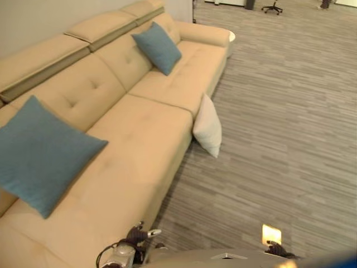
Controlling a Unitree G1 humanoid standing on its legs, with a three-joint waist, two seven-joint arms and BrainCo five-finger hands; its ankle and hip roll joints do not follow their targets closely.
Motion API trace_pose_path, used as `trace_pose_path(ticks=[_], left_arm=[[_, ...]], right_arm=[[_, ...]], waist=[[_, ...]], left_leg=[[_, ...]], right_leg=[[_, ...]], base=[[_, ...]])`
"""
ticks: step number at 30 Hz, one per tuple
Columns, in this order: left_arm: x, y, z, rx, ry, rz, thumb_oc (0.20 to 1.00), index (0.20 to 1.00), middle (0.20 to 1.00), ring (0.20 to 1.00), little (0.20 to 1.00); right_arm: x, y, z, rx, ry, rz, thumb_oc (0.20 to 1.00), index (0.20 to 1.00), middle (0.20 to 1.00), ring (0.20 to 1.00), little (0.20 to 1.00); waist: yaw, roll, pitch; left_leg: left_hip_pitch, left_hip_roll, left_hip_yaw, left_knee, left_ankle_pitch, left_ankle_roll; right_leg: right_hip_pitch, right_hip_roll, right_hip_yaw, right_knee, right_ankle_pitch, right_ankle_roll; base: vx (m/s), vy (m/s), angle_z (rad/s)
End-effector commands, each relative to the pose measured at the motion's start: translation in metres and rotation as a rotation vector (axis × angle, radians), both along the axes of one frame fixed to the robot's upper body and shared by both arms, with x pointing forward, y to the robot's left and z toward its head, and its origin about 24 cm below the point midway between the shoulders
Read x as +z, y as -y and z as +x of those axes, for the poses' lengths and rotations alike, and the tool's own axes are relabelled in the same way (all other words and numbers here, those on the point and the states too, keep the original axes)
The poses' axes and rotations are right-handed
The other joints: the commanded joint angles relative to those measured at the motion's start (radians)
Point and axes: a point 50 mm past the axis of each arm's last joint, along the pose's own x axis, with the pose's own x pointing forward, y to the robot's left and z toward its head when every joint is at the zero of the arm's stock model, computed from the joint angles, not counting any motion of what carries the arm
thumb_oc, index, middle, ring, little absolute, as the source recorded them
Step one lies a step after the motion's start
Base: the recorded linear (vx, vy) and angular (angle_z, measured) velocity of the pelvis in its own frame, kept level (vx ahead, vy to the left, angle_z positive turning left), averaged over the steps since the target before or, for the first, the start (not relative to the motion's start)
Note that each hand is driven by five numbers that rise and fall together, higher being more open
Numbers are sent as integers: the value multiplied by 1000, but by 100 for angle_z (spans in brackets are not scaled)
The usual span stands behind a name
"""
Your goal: Pick up all the scattered cushions and arrange them neatly on the sofa.
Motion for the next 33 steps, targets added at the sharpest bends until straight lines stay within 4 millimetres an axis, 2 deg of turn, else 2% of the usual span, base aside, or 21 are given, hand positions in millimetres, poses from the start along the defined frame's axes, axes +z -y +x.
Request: trace_pose_path(ticks=[1,4,7,9,11,12,15,17,19,20,21,24,25,26,28,29,30,31,32,33], left_arm=[[11,8,38,-66,97,13,1000,1000,1000,1000,1000],[9,14,37,-60,96,-1,1000,1000,1000,1000,1000],[5,20,30,-71,72,-15,1000,1000,1000,1000,1000],[4,23,26,-84,61,-19,1000,1000,1000,1000,1000],[6,22,31,-105,85,-8,1000,1000,1000,1000,1000],[6,22,31,-105,85,-8,1000,1000,1000,1000,1000],[10,20,39,-110,112,2,1000,1000,1000,1000,1000],[11,16,40,-94,118,11,1000,1000,1000,1000,1000],[12,14,42,-85,127,16,1000,1000,1000,1000,1000],[12,15,43,-87,131,15,1000,1000,1000,1000,1000],[13,15,44,-98,131,20,1000,1000,1000,1000,1000],[10,16,39,-101,116,15,1000,1000,1000,1000,1000],[10,16,38,-78,113,8,1000,1000,1000,1000,1000],[10,16,38,-78,113,8,1000,1000,1000,1000,1000],[11,17,42,-71,120,0,1000,1000,1000,1000,1000],[11,17,42,-71,120,0,1000,1000,1000,1000,1000],[11,17,42,-61,121,-1,1000,1000,1000,1000,1000],[9,15,38,-49,109,3,1000,1000,1000,1000,1000],[9,15,38,-49,109,3,1000,1000,1000,1000,1000],[8,15,36,-59,98,9,1000,1000,1000,1000,1000]], right_arm=[[11,13,40,-15,120,-36,1000,1000,1000,1000,1000],[12,16,39,-40,128,-36,1000,1000,1000,1000,1000],[11,17,36,-43,124,-43,1000,1000,1000,1000,1000],[11,18,36,-41,119,-44,1000,1000,1000,1000,1000],[13,14,45,-18,138,-38,1000,1000,1000,1000,1000],[13,14,45,-18,139,-38,1000,1000,1000,1000,1000],[14,13,52,-5,159,-39,1000,1000,1000,1000,1000],[16,14,57,2,175,-40,1000,1000,1000,1000,1000],[17,15,59,11,182,-45,1000,1000,1000,1000,1000],[18,15,60,11,187,-49,1000,1000,1000,1000,1000],[18,16,60,11,180,-50,1000,1000,1000,1000,1000],[16,16,54,11,158,-46,1000,1000,1000,1000,1000],[15,18,50,1,153,-48,1000,1000,1000,1000,1000],[15,18,50,1,153,-48,1000,1000,1000,1000,1000],[17,23,49,-37,165,-58,1000,1000,1000,1000,1000],[17,23,49,-37,165,-58,1000,1000,1000,1000,1000],[17,24,49,-54,169,-58,1000,1000,1000,1000,1000],[18,25,50,-55,175,-58,1000,1000,1000,1000,1000],[18,25,50,-55,175,-58,1000,1000,1000,1000,1000],[18,24,53,-52,184,-62,1000,1000,1000,1000,1000]], waist=[[16,-12,60],[6,-7,54],[3,5,42],[8,13,39],[29,31,60],[30,30,60],[24,38,80],[22,34,75],[21,33,73],[16,35,73],[-6,39,79],[-17,30,58],[-19,22,55],[-21,22,53],[-10,-10,81],[-11,-10,81],[5,-20,90],[17,-26,90],[17,-26,92],[26,-21,92]], left_leg=[[-17,-175,-196,32,-147,26],[-25,-199,-222,28,-158,31],[7,-204,-204,-9,-163,41],[26,-202,-177,-24,-170,50],[46,-192,-144,-28,-181,72],[46,-193,-142,-28,-182,72],[82,-192,-129,-35,-194,83],[118,-187,-120,-54,-209,75],[133,-185,-117,-66,-215,72],[145,-179,-120,-72,-221,68],[168,-169,-138,-59,-239,61],[176,-155,-142,-16,-254,44],[131,-136,-136,134,-200,8],[126,-135,-138,139,-202,7],[20,-107,-124,350,-146,-18],[18,-106,-126,354,-147,-18],[-38,-128,-126,354,-152,-9],[-92,-157,-131,281,-174,9],[-89,-157,-131,280,-175,10],[-118,-174,-127,191,-159,22]], right_leg=[[-42,1,62,0,99,83],[-50,6,97,-13,112,88],[-45,9,138,-29,124,100],[-50,1,141,-5,114,112],[-126,-34,106,177,105,132],[-129,-36,108,182,102,132],[-187,-63,77,297,131,155],[-204,-92,9,214,145,132],[-213,-89,-4,160,166,125],[-237,-91,1,129,183,126],[-261,-77,57,113,191,129],[-224,-62,72,73,181,119],[-180,-44,63,62,168,96],[-181,-44,61,62,168,95],[-122,-40,33,44,145,58],[-122,-39,31,43,146,57],[-91,-36,27,19,136,53],[-63,-25,32,-6,129,57],[-60,-25,32,-7,128,57],[-38,-7,39,-13,113,59]], base=[[-55,-99,-42],[3,-22,-90],[87,51,-51],[101,67,-70],[44,80,-73],[24,39,-108],[81,-12,-73],[161,-124,-18],[136,-154,-36],[318,-296,-37],[249,-212,-25],[228,-256,24],[191,-295,29],[139,-315,17],[102,-307,1],[193,-311,3],[292,-222,10],[296,-220,10],[337,-152,9],[164,-49,0]])
